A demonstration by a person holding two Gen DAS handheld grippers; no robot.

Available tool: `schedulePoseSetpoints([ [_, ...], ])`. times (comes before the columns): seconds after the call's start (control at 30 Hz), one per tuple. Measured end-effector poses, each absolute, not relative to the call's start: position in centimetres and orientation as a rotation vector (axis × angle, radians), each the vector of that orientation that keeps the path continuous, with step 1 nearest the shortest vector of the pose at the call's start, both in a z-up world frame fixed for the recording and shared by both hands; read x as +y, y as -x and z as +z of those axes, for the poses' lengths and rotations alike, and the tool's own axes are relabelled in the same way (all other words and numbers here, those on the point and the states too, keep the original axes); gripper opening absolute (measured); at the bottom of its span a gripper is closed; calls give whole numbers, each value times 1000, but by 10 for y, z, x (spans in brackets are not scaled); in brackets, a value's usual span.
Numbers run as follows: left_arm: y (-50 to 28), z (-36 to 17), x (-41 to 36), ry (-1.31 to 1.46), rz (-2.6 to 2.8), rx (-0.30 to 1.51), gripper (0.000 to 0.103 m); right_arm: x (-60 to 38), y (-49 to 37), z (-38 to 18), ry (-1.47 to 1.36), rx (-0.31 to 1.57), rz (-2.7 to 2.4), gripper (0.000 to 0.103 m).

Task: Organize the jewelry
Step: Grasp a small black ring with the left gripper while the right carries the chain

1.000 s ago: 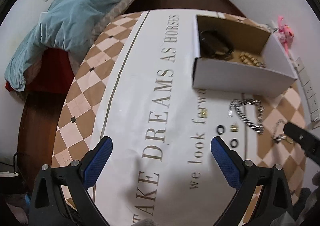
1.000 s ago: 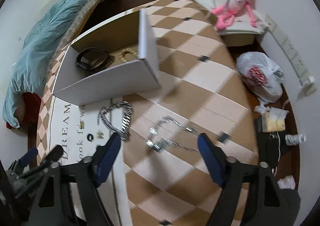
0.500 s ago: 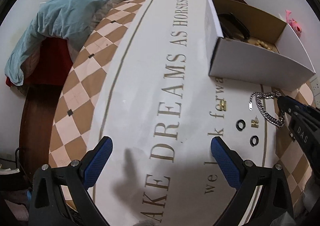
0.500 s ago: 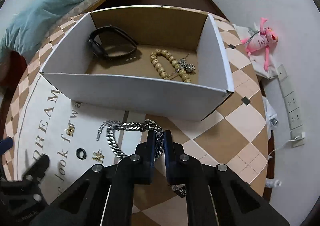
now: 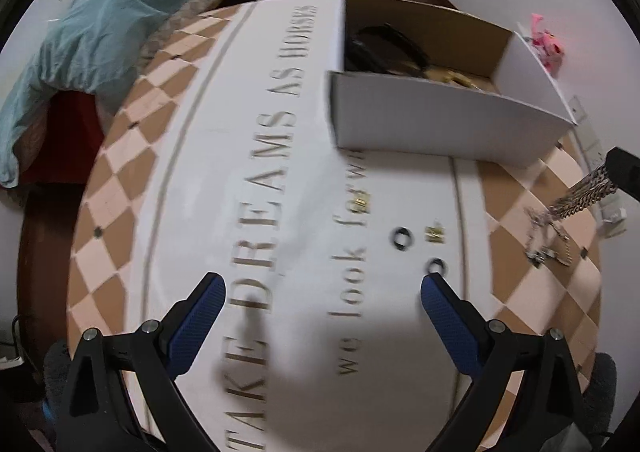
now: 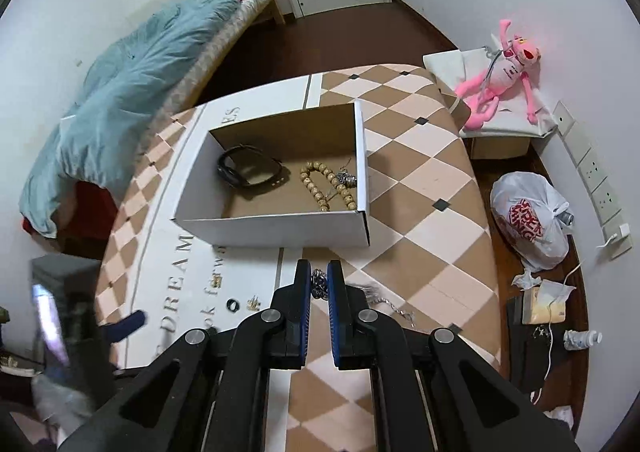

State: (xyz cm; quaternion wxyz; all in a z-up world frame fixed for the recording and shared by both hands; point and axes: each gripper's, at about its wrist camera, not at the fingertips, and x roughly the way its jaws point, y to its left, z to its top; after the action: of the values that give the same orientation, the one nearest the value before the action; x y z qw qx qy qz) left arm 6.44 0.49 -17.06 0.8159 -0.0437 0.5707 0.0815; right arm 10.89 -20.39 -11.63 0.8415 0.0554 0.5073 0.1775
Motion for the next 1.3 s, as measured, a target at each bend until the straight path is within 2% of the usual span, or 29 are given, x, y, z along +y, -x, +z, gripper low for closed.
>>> schedulePoseSetpoints([
  [0.17, -68, -175, -19, 82, 104, 1212, 99, -225, -93, -120, -166, 1091, 353, 8],
  [0.2, -69, -175, -22, 74, 101, 1213, 95, -228, -91, -125, -176, 1100, 346, 8],
  [0.23, -71, -178, -27, 62, 92, 1216, 85, -234, -87, -133, -193, 1117, 337, 8],
  [0.33, -77, -186, -38, 45, 73, 1236, 73, -241, -80, -151, -217, 1154, 317, 9],
  [0.47, -77, -186, -46, 25, 62, 1217, 69, -247, -71, -176, -229, 1197, 289, 8],
  [0.53, -78, -183, -50, 27, 39, 1207, 49, -249, -68, -184, -234, 1212, 277, 8],
  [0.6, -78, -182, -52, 21, 26, 1205, 38, -250, -67, -189, -234, 1219, 269, 9],
  [0.63, -78, -181, -54, 15, 21, 1201, 28, -250, -67, -190, -234, 1220, 265, 9],
  [0.77, -78, -181, -57, 18, 8, 1197, 10, -252, -68, -191, -237, 1220, 260, 9],
  [1.03, -71, -170, -51, 58, -21, 1175, 10, -250, -70, -164, -260, 1172, 296, 9],
  [1.3, -78, -110, -40, 93, -80, 1091, 10, -237, -89, -91, -263, 1067, 419, 9],
])
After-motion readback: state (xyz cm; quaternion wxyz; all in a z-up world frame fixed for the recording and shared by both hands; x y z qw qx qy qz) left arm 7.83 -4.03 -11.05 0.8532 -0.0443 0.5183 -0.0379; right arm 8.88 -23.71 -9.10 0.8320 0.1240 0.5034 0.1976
